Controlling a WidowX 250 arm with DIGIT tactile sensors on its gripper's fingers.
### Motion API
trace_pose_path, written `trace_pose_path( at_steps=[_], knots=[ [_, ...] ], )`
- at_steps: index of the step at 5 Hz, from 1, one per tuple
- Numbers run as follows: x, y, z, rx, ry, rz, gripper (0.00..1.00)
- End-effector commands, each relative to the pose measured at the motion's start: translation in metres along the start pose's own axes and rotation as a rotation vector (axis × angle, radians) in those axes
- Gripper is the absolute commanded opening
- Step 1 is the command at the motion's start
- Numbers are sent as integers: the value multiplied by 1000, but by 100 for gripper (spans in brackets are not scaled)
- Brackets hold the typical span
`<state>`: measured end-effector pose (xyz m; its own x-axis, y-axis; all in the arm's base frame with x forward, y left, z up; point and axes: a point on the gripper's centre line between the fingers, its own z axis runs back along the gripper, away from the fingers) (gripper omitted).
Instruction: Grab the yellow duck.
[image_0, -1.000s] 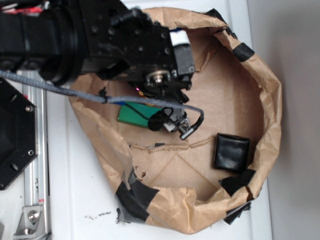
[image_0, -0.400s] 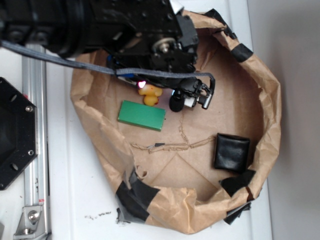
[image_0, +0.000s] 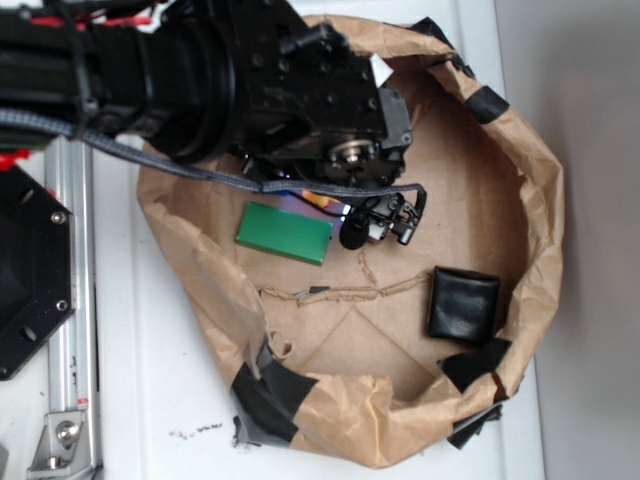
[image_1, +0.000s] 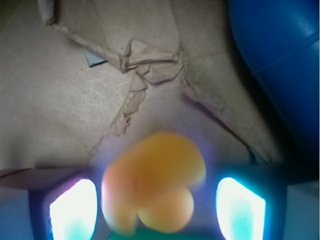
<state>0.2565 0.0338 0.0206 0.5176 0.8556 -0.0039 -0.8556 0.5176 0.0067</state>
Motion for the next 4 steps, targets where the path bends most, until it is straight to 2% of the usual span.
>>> trace_pose_path(
  at_steps=[1,2,3,4],
  knots=[
    [-5,12,-13,10,32,-57,0],
    [-9,16,-13,6,-2,-108,0],
    [-9,10,-7,-10,-35,-153,0],
    [-6,8,-3,-26,-46,-178,0]
  ],
)
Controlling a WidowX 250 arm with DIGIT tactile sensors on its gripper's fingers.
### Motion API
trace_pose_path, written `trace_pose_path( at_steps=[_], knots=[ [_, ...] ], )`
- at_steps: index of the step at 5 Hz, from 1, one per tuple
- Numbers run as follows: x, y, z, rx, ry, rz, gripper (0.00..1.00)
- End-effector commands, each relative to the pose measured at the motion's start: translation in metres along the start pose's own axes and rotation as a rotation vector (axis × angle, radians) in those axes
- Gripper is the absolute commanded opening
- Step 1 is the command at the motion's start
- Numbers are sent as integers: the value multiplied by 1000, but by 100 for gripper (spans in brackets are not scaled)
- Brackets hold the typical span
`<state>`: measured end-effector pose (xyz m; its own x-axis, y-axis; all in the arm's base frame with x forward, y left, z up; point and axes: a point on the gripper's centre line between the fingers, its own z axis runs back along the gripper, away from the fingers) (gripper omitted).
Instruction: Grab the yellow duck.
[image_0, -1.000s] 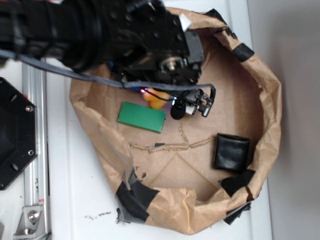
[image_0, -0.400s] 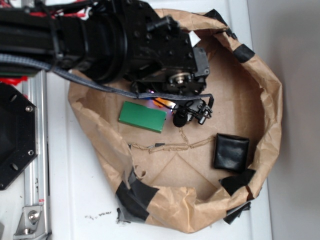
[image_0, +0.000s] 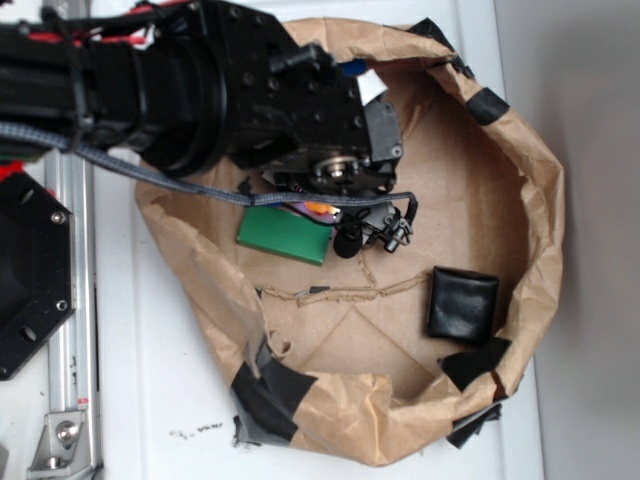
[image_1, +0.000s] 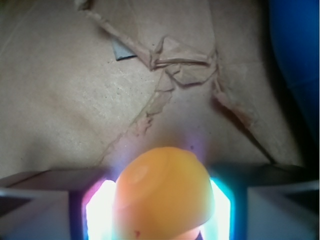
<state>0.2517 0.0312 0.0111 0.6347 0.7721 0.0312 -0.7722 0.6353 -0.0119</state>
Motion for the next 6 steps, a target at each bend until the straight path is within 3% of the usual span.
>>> trace_pose_path(
  at_steps=[1,2,3,4,5,6],
  knots=[
    [7,1,16,-38,-55,-127,0],
    [16,-18,43,-131,-186,-362,0],
    [23,-62,92,-205,-322,-607,0],
    [21,-79,110,-279,-280,-846,0],
    [14,-82,102,-228,-157,-941,0],
    [2,-70,104,-152,-27,-922,0]
  ],
)
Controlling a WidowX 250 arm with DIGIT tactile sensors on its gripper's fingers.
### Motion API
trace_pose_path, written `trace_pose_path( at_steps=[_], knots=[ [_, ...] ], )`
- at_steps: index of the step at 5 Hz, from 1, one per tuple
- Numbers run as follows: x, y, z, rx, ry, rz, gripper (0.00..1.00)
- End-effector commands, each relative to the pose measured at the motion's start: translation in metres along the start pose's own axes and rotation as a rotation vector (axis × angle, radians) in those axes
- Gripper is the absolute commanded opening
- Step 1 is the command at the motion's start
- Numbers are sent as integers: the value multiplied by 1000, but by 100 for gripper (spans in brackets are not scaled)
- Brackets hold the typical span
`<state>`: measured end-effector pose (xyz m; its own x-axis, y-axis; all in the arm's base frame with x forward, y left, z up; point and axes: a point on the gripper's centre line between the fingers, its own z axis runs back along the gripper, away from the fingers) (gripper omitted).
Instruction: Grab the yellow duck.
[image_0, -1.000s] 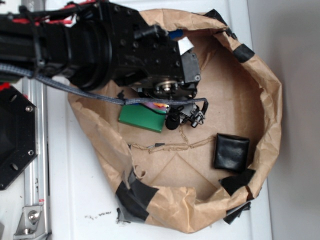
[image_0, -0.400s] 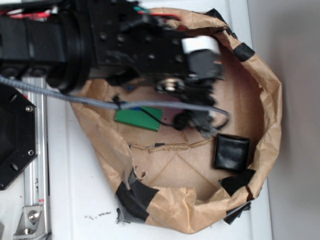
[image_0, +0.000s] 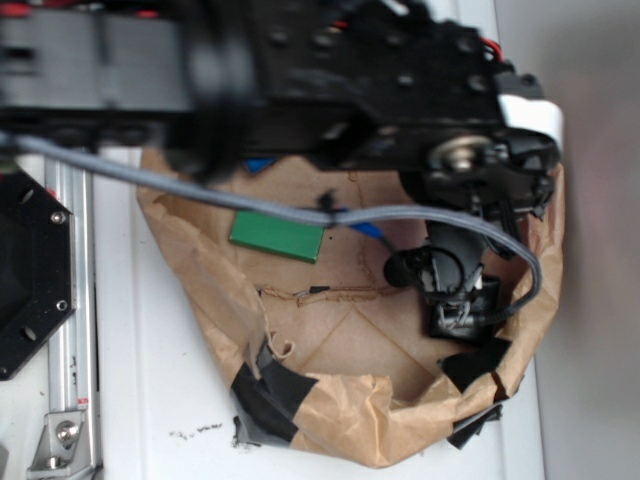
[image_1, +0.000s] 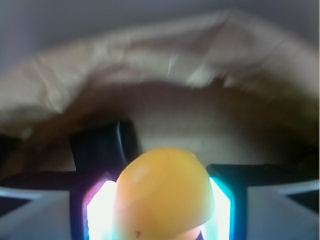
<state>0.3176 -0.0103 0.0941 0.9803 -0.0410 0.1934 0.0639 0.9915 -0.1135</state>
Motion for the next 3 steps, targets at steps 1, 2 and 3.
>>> trace_pose_path(
  at_steps=[1,2,3],
  knots=[
    [-18,-7,35,80,99,43,0],
    [-18,-7,42,101,57,56,0],
    [-18,-6,37,83,73,59,0]
  ],
)
